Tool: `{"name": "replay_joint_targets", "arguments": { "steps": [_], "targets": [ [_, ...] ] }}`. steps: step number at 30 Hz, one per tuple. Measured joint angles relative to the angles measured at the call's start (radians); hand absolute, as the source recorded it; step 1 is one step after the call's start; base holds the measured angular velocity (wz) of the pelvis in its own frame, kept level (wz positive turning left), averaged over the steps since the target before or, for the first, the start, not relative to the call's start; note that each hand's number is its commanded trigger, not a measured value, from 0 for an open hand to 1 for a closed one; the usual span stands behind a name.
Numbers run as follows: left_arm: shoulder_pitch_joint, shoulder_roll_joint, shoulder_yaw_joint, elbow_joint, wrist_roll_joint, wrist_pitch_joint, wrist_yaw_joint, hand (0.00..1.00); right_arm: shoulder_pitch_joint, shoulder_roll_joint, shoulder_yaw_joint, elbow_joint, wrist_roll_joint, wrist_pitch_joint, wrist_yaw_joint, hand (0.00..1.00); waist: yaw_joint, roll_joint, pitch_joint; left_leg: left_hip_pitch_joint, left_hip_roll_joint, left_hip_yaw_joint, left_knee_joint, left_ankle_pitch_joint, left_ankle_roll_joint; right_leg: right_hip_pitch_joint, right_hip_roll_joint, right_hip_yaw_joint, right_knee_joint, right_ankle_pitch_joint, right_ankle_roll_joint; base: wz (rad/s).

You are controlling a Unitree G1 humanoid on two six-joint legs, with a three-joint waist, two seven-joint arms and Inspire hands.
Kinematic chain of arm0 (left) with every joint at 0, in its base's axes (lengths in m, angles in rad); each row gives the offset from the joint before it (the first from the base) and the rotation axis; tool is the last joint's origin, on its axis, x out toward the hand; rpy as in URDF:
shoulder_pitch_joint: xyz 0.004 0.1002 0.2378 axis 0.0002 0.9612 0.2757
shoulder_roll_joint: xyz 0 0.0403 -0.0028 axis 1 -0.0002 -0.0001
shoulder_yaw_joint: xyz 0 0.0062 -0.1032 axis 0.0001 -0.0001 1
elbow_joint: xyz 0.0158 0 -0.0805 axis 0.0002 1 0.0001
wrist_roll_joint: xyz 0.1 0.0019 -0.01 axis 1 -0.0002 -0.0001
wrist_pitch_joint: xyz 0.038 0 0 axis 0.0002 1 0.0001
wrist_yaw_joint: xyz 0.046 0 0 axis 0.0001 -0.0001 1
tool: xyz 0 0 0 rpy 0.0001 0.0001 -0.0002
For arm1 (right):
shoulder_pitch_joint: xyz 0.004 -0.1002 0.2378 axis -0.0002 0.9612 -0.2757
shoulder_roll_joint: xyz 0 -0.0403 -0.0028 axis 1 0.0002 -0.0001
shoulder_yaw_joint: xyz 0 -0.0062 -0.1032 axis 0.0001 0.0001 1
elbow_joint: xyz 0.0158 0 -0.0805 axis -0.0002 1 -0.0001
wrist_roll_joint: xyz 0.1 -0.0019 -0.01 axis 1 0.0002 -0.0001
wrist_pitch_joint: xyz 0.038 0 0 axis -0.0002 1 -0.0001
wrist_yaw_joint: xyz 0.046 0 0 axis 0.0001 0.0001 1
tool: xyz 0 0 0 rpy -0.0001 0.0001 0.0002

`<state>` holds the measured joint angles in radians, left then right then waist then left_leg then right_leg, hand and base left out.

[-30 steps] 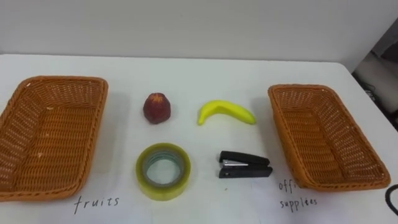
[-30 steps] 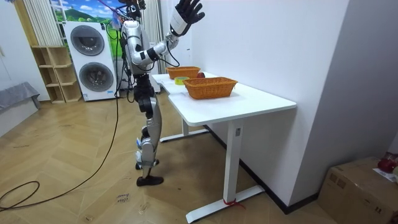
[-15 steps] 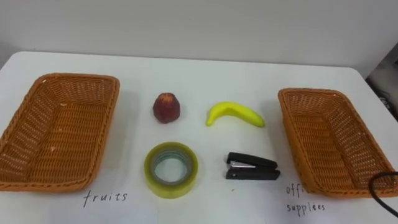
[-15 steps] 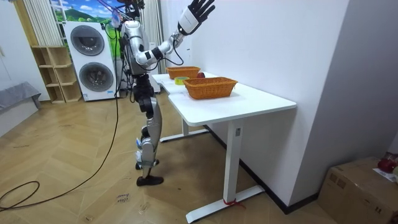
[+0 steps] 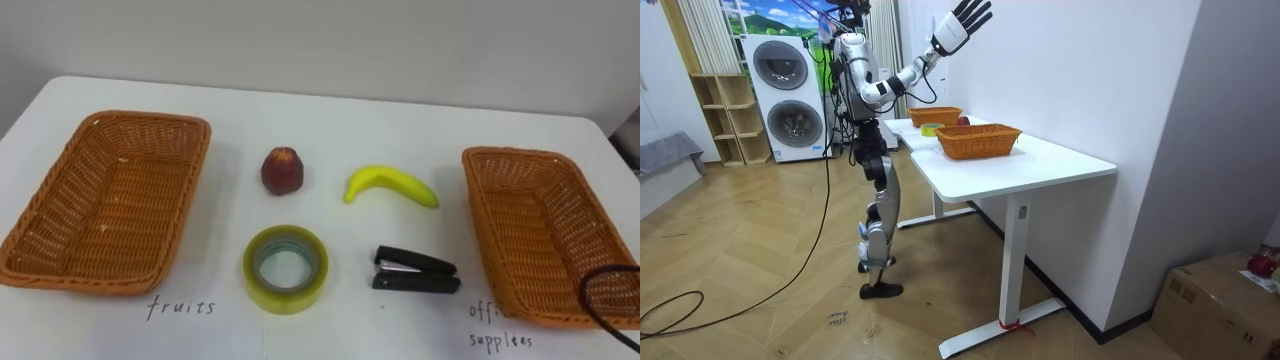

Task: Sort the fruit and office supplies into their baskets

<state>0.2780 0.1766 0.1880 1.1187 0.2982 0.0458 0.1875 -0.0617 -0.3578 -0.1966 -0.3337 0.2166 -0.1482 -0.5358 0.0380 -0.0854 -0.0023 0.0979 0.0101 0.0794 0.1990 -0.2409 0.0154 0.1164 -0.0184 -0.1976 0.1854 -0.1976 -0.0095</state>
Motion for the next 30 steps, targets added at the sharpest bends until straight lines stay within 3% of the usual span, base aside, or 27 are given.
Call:
{"name": "replay_joint_targets", "arguments": {
  "steps": [5, 10, 19, 25, 30],
  "targets": [
    [-0.004, 0.0, -0.005, 0.0, -0.001, -0.002, -0.029, 0.0, 0.0, 0.0, 0.051, 0.001, -0.022, 0.018, 0.101, 0.0, 0.009, -0.001, -0.0005, 0.002, -0.001, 0.0, 0.002, 0.003, 0.0, 0.0, -0.001, 0.002, 0.0, 0.0, 0.0, 0.0],
    [-0.015, 0.0, -0.005, 0.0, 0.0, -0.003, -0.046, 0.0, 0.0, -0.001, 0.061, 0.002, -0.022, 0.019, 0.196, 0.0, 0.024, -0.015, 0.0059, 0.0, 0.0, 0.0, 0.004, 0.004, 0.0, 0.0, -0.002, -0.002, 0.0, 0.0, 0.0, 0.01],
    [-0.022, 0.002, -0.006, -0.004, 0.024, -0.003, -0.072, 0.0, 0.0, -0.002, 0.075, 0.037, -0.075, 0.019, 0.33, 0.0, 0.024, -0.027, 0.0055, 0.001, -0.002, -0.003, -0.001, 0.003, 0.0, 0.005, -0.003, -0.009, 0.0, 0.001, 0.001, 0.01],
    [-0.026, 0.002, -0.005, -0.027, 0.057, -0.006, -0.071, 0.0, 0.001, -0.008, 0.103, 0.056, -0.116, 0.049, 0.444, 0.0, 0.025, -0.027, 0.0053, 0.0, -0.001, -0.003, -0.004, 0.003, 0.0, 0.003, -0.002, -0.008, 0.0, 0.001, 0.001, 0.0],
    [-0.028, 0.003, -0.004, -0.025, 0.069, -0.009, -0.068, 0.0, 0.001, -0.039, 0.141, 0.061, -0.193, 0.056, 0.544, 0.0, 0.032, -0.036, 0.0021, 0.001, -0.002, -0.001, 0.0, 0.004, 0.0, 0.001, -0.002, 0.003, -0.001, 0.001, 0.001, -0.01]
  ]
}}
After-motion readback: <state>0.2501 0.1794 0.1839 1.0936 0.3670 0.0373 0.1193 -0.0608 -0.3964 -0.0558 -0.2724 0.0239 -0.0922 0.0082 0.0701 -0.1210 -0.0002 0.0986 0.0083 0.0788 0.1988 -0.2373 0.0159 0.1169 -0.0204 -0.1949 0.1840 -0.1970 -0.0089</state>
